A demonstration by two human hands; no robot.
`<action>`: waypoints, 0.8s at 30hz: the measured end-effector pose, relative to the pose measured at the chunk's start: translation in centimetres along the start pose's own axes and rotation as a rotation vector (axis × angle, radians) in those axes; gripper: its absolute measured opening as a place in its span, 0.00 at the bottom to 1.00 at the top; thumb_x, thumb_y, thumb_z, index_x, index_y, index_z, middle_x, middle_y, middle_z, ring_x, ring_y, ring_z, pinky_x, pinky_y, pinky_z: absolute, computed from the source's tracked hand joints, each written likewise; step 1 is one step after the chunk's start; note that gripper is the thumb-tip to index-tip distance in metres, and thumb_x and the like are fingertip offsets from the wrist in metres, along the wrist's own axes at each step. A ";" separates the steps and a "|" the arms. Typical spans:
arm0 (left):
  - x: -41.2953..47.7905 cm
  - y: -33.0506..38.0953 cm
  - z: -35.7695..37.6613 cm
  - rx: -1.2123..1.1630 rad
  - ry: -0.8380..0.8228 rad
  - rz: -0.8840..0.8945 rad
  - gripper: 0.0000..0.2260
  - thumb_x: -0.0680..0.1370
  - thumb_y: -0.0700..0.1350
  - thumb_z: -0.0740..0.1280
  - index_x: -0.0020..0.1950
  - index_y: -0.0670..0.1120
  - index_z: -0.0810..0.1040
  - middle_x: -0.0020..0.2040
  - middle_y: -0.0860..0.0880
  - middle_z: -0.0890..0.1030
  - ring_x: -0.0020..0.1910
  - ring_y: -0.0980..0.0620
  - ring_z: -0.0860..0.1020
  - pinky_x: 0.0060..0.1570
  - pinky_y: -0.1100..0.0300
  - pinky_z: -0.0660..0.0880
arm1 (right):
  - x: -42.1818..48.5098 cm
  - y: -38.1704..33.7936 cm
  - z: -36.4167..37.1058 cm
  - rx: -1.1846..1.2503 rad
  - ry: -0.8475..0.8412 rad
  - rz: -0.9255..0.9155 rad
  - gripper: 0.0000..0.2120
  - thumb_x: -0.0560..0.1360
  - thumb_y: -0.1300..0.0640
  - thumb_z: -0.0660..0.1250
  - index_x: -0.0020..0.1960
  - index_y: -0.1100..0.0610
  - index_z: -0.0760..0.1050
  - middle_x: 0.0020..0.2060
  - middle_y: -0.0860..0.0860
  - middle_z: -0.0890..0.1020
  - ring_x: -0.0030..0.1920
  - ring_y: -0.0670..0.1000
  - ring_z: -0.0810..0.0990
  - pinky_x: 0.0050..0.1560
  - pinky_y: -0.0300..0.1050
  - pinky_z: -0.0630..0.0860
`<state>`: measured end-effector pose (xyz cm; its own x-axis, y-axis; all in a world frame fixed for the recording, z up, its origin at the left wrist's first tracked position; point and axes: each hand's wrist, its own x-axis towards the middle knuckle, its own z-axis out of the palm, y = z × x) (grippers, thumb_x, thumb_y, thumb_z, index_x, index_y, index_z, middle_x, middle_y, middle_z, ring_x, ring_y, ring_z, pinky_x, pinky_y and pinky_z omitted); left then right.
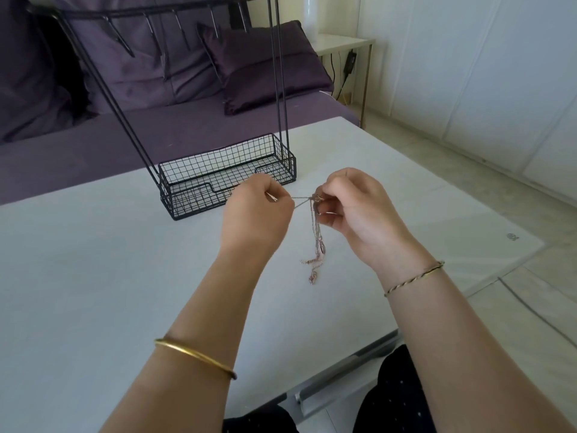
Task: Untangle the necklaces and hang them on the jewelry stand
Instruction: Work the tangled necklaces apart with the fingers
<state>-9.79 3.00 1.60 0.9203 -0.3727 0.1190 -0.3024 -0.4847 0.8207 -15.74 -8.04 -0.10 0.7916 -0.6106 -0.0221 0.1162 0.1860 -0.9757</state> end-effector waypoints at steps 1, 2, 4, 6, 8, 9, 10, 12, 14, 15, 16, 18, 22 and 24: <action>0.0 0.0 0.1 0.043 0.032 0.035 0.04 0.76 0.41 0.62 0.45 0.47 0.76 0.33 0.53 0.73 0.30 0.52 0.70 0.31 0.60 0.67 | 0.0 0.0 0.1 0.003 -0.019 0.006 0.11 0.74 0.66 0.60 0.35 0.56 0.70 0.29 0.50 0.76 0.28 0.47 0.73 0.34 0.40 0.73; 0.0 -0.1 0.0 0.062 0.063 0.051 0.03 0.77 0.43 0.62 0.45 0.48 0.75 0.34 0.52 0.75 0.32 0.51 0.72 0.33 0.58 0.69 | -0.1 0.0 0.1 0.001 -0.042 0.017 0.11 0.74 0.66 0.60 0.35 0.56 0.69 0.29 0.50 0.75 0.28 0.47 0.72 0.33 0.41 0.72; 0.0 -0.2 -0.1 0.024 0.091 0.068 0.05 0.79 0.47 0.63 0.45 0.48 0.73 0.38 0.50 0.79 0.38 0.48 0.77 0.38 0.52 0.75 | -0.2 0.1 0.1 -0.033 -0.071 0.034 0.11 0.74 0.67 0.59 0.35 0.56 0.69 0.28 0.50 0.73 0.28 0.47 0.70 0.33 0.41 0.71; -0.1 -0.3 0.0 -0.005 0.099 0.106 0.06 0.79 0.48 0.63 0.43 0.49 0.71 0.40 0.49 0.81 0.41 0.48 0.80 0.40 0.52 0.76 | -0.2 0.1 -0.1 -0.142 -0.078 0.038 0.11 0.73 0.67 0.59 0.34 0.56 0.68 0.27 0.50 0.73 0.29 0.48 0.70 0.31 0.40 0.70; -0.3 -0.2 0.0 -0.018 0.110 0.147 0.06 0.79 0.47 0.63 0.43 0.51 0.71 0.41 0.51 0.81 0.42 0.50 0.80 0.40 0.53 0.75 | -0.2 0.1 -0.3 -0.237 -0.080 0.058 0.10 0.72 0.66 0.60 0.33 0.57 0.69 0.26 0.49 0.72 0.29 0.48 0.69 0.31 0.40 0.70; -0.3 -0.1 0.0 -0.038 0.110 0.161 0.05 0.80 0.47 0.63 0.44 0.50 0.72 0.41 0.51 0.81 0.43 0.51 0.80 0.41 0.54 0.75 | -0.2 0.1 -0.3 -0.246 -0.082 0.078 0.10 0.72 0.65 0.60 0.33 0.57 0.69 0.26 0.50 0.72 0.28 0.48 0.69 0.31 0.40 0.70; -0.4 0.0 0.0 -0.058 0.104 0.172 0.04 0.80 0.46 0.63 0.45 0.49 0.73 0.42 0.51 0.81 0.43 0.51 0.80 0.42 0.54 0.76 | -0.2 0.1 -0.3 -0.239 -0.082 0.099 0.10 0.73 0.64 0.60 0.33 0.57 0.69 0.27 0.50 0.73 0.28 0.49 0.69 0.31 0.40 0.70; -0.5 0.1 0.0 -0.065 0.080 0.191 0.05 0.80 0.47 0.62 0.47 0.48 0.74 0.43 0.51 0.81 0.44 0.52 0.79 0.43 0.56 0.75 | -0.2 -0.1 -0.2 -0.201 -0.073 0.119 0.10 0.73 0.63 0.60 0.34 0.57 0.70 0.29 0.51 0.74 0.29 0.48 0.70 0.31 0.40 0.70; -0.6 0.0 0.1 -0.026 0.035 0.211 0.07 0.81 0.49 0.61 0.48 0.46 0.74 0.43 0.50 0.81 0.44 0.51 0.79 0.44 0.55 0.75 | -0.1 -0.2 -0.2 -0.127 -0.053 0.116 0.10 0.73 0.63 0.61 0.34 0.57 0.71 0.30 0.51 0.75 0.29 0.48 0.71 0.32 0.39 0.71; -0.7 0.0 0.2 -0.001 0.011 0.219 0.09 0.81 0.50 0.61 0.48 0.46 0.74 0.42 0.50 0.81 0.44 0.50 0.78 0.44 0.54 0.74 | -0.1 -0.2 -0.2 -0.080 -0.045 0.112 0.09 0.73 0.63 0.61 0.35 0.57 0.72 0.30 0.50 0.75 0.29 0.48 0.71 0.32 0.39 0.71; -0.7 0.0 0.2 0.022 -0.009 0.225 0.09 0.81 0.50 0.61 0.48 0.45 0.74 0.42 0.50 0.81 0.43 0.50 0.77 0.43 0.56 0.74 | 0.0 -0.2 -0.3 -0.041 -0.034 0.110 0.08 0.73 0.63 0.61 0.35 0.57 0.72 0.30 0.50 0.75 0.29 0.47 0.72 0.32 0.39 0.71; -0.7 0.0 0.3 0.048 -0.048 0.244 0.08 0.80 0.48 0.62 0.47 0.45 0.75 0.40 0.53 0.79 0.42 0.52 0.75 0.39 0.64 0.70 | 0.1 -0.2 -0.4 0.000 -0.007 0.119 0.08 0.73 0.63 0.62 0.36 0.57 0.73 0.30 0.50 0.76 0.30 0.48 0.73 0.33 0.39 0.72; -0.6 -0.5 0.3 0.151 -0.196 0.327 0.05 0.78 0.45 0.65 0.43 0.47 0.77 0.59 0.57 0.76 0.58 0.56 0.73 0.53 0.64 0.70 | 0.4 -0.2 -0.8 0.030 0.043 0.139 0.07 0.74 0.62 0.62 0.38 0.58 0.74 0.31 0.50 0.77 0.33 0.47 0.75 0.36 0.40 0.74; -0.7 -0.8 0.3 0.248 -0.245 0.367 0.04 0.77 0.44 0.66 0.43 0.51 0.79 0.65 0.57 0.72 0.66 0.56 0.65 0.59 0.64 0.64 | 0.5 0.0 -1.0 0.033 0.070 0.123 0.04 0.73 0.62 0.61 0.40 0.58 0.73 0.33 0.50 0.78 0.35 0.48 0.77 0.39 0.41 0.74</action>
<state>-10.25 3.37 0.72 0.6658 -0.7144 0.2154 -0.6723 -0.4492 0.5884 -15.92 -9.11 -0.28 0.7576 -0.6335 -0.1570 0.0414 0.2866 -0.9571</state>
